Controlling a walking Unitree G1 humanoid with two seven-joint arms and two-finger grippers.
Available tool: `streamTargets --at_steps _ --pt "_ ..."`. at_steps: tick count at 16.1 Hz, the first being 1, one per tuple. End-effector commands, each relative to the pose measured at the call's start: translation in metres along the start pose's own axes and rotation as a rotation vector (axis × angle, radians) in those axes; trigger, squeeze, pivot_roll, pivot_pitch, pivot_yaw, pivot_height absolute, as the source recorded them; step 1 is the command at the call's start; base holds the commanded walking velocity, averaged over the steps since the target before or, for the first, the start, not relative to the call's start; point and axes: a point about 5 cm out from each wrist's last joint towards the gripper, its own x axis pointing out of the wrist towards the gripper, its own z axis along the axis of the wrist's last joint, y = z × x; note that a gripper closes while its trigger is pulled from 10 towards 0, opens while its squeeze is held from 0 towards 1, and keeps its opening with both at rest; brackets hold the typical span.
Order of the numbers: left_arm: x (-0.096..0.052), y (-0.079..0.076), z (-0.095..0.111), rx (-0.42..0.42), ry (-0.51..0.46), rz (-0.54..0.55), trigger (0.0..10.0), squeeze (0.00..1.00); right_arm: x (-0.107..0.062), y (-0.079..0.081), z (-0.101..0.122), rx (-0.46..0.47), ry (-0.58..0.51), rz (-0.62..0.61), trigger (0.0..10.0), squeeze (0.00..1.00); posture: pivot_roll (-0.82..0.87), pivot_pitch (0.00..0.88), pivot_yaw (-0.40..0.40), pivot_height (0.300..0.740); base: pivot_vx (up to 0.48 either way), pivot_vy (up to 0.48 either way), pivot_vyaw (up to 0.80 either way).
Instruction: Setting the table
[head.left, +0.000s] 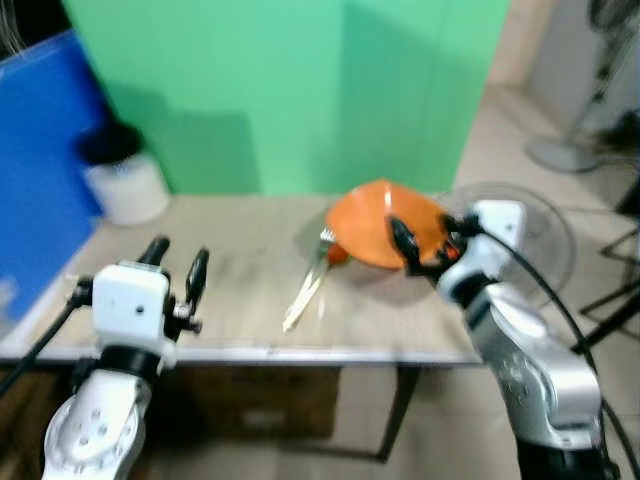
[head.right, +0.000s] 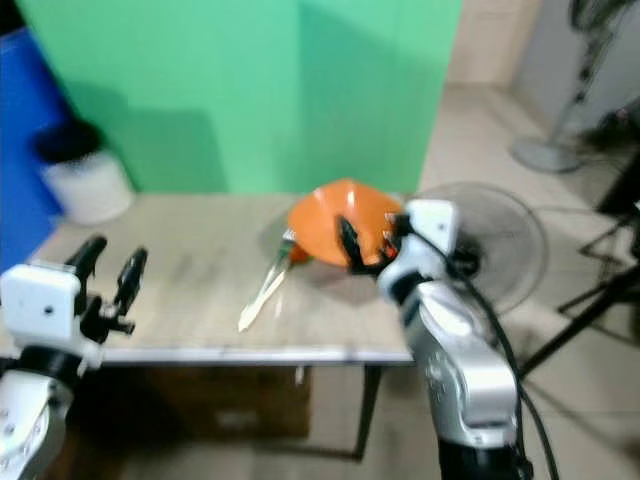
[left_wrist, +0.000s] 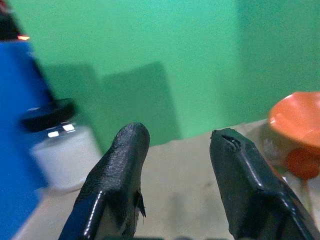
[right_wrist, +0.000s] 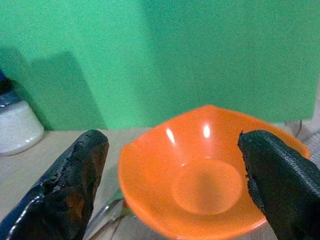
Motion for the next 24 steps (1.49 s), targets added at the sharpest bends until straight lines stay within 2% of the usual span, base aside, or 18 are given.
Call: streamTargets --at_steps 1,3,4,7,9,10,11,12,14,15,16,17,19,20,21,22,23,24 --pt "0.003 -0.007 0.002 -0.017 -0.004 -0.057 10.0 0.0 0.0 -0.014 0.007 0.04 0.017 -0.062 10.0 0.0 -0.02 0.0 0.034 0.74 0.337 0.0 0.0" --pt "0.002 -0.012 0.002 -0.062 0.003 -0.12 10.0 0.0 0.006 -0.021 0.01 0.049 0.084 -0.074 10.0 0.0 -0.03 0.0 0.03 0.74 0.0 0.0 0.0" --pt "0.001 -0.014 0.003 -0.106 -0.005 -0.155 10.0 1.0 0.009 -0.028 0.013 0.079 0.115 -0.099 10.0 0.0 -0.03 0.0 0.024 0.74 0.0 0.0 0.0" --pt "0.003 -0.025 0.007 -0.149 0.003 -0.324 10.0 1.0 0.021 -0.046 0.012 0.22 0.224 -0.146 10.0 0.0 -0.04 0.0 0.014 0.74 0.0 0.0 0.0" --pt "0.005 -0.032 0.01 -0.159 0.003 -0.433 10.0 1.0 0.03 -0.055 0.015 0.329 0.246 -0.163 10.0 0.0 -0.04 0.0 0.007 0.74 0.0 0.0 0.0" --pt "0.006 -0.033 0.011 -0.175 -0.003 -0.436 10.0 1.0 0.032 -0.056 0.016 0.34 0.247 -0.171 10.0 0.11 -0.04 0.0 0.007 0.74 0.0 0.0 0.0" --pt "0.006 -0.035 0.014 -0.2 -0.006 -0.478 10.0 1.0 0.038 -0.061 0.021 0.346 0.242 -0.19 10.0 0.98 -0.03 0.0 0.004 0.74 0.0 0.0 0.0" --pt "0.005 -0.036 0.014 -0.205 -0.002 -0.503 10.0 1.0 0.042 -0.063 0.024 0.352 0.241 -0.198 10.0 1.0 -0.03 0.0 0.004 0.74 0.0 0.0 0.0" --pt "0.008 -0.034 0.015 -0.211 -0.002 -0.479 10.0 1.0 0.049 -0.063 0.022 0.39 0.305 -0.202 10.0 1.0 -0.04 0.0 0.0 0.74 0.0 0.0 0.0" --pt "0.008 -0.036 0.014 -0.217 0.003 -0.488 10.0 1.0 0.052 -0.059 0.014 0.445 0.37 -0.183 10.0 0.59 -0.04 0.0 0.0 0.74 0.0 0.0 0.0" --pt "0.009 -0.037 0.014 -0.218 0.005 -0.489 10.0 1.0 0.052 -0.058 0.012 0.466 0.386 -0.183 10.0 0.0 -0.05 0.0 0.001 0.74 0.0 0.0 0.0" --pt "0.009 -0.04 0.013 -0.224 0.022 -0.519 10.0 1.0 0.054 -0.053 0.003 0.532 0.438 -0.17 10.0 0.0 -0.05 0.0 -0.001 0.74 0.0 0.0 0.0" --pt "0.004 -0.044 0.01 -0.225 0.064 -0.584 10.0 0.95 0.054 -0.045 -0.005 0.575 0.488 -0.125 10.0 0.0 -0.05 0.0 -0.002 0.74 0.0 0.0 0.0" --pt "0.001 -0.047 0.009 -0.227 0.086 -0.62 10.0 0.67 0.054 -0.04 -0.008 0.59 0.504 -0.105 10.0 0.0 -0.05 0.0 -0.003 0.74 0.0 0.0 0.0" --pt "-0.002 -0.049 0.007 -0.224 0.109 -0.651 10.0 0.17 0.054 -0.036 -0.013 0.611 0.533 -0.094 7.9 0.0 -0.05 0.0 -0.005 0.74 0.0 0.0 0.0" --pt "-0.003 -0.05 0.006 -0.216 0.121 -0.667 10.0 0.0 0.054 -0.034 -0.017 0.647 0.551 -0.096 3.3 0.0 -0.05 0.0 -0.011 0.74 0.0 0.0 0.0" --pt "-0.004 -0.05 0.006 -0.219 0.124 -0.669 10.0 0.0 0.055 -0.032 -0.019 0.691 0.557 -0.094 0.0 0.0 -0.05 0.0 -0.011 0.74 0.0 0.0 0.0" --pt "-0.004 -0.05 0.006 -0.218 0.128 -0.67 10.0 0.0 0.055 -0.031 -0.02 0.704 0.564 -0.095 0.0 0.0 -0.05 0.0 -0.011 0.74 0.0 0.0 0.0"
